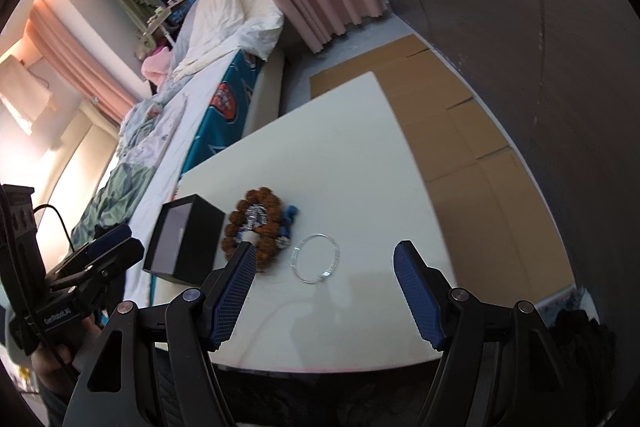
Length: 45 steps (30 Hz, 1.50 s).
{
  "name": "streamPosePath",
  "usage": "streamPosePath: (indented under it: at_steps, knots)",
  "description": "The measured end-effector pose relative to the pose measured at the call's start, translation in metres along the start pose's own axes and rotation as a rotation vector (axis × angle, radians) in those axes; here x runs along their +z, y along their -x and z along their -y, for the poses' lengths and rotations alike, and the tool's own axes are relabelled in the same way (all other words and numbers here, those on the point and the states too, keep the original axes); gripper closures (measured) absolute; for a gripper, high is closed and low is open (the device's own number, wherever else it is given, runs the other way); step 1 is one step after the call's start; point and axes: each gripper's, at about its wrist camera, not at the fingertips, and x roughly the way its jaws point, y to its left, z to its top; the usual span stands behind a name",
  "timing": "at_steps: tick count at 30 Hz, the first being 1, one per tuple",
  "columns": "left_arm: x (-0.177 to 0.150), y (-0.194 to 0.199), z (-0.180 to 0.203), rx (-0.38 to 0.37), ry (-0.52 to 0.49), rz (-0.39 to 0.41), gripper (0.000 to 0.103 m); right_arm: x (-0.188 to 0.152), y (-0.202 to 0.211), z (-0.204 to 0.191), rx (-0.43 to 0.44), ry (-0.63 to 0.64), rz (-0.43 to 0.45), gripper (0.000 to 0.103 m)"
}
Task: Organize jewelry
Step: 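Grasp the brown bead bracelet with the left tool and lift it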
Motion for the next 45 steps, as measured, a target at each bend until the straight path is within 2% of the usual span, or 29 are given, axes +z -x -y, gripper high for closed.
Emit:
streamPosePath:
  at_steps: [2, 9, 17, 23, 30, 35, 39, 41, 45]
  knots:
    - [-0.001, -0.007, 0.004, -0.014, -0.010, -0.019, 0.032, -0.003, 0.001, 0.008, -0.007, -0.012, 0.002, 0.032]
    - [-0.005, -0.038, 0.014, -0.046, -0.043, -0.090, 0.046, -0.012, 0.001, 0.025, -0.020, -0.041, 0.003, 0.032]
    - [-0.003, -0.070, 0.019, -0.094, -0.066, -0.163, 0.073, -0.020, -0.010, 0.035, -0.036, -0.058, -0.015, 0.032]
    - [0.000, -0.088, 0.022, -0.108, -0.086, -0.203, 0.073, -0.020, -0.012, 0.035, -0.034, -0.057, -0.018, 0.032]
    - [0.011, -0.104, 0.029, -0.066, -0.149, -0.213, 0.073, -0.022, -0.014, 0.034, -0.035, -0.061, -0.026, 0.032]
    - [0.024, -0.111, 0.030, -0.052, -0.149, -0.216, 0.073, -0.022, -0.014, 0.034, -0.036, -0.059, -0.026, 0.032]
    - [0.025, -0.128, 0.033, -0.048, -0.165, -0.272, 0.073, -0.022, -0.014, 0.033, -0.039, -0.058, -0.026, 0.032]
    - [0.024, -0.134, 0.034, -0.017, -0.180, -0.280, 0.073, -0.022, -0.015, 0.033, -0.047, -0.058, -0.027, 0.032]
    - [0.023, -0.140, 0.031, -0.011, -0.168, -0.291, 0.073, -0.023, -0.016, 0.034, -0.060, -0.055, -0.032, 0.032]
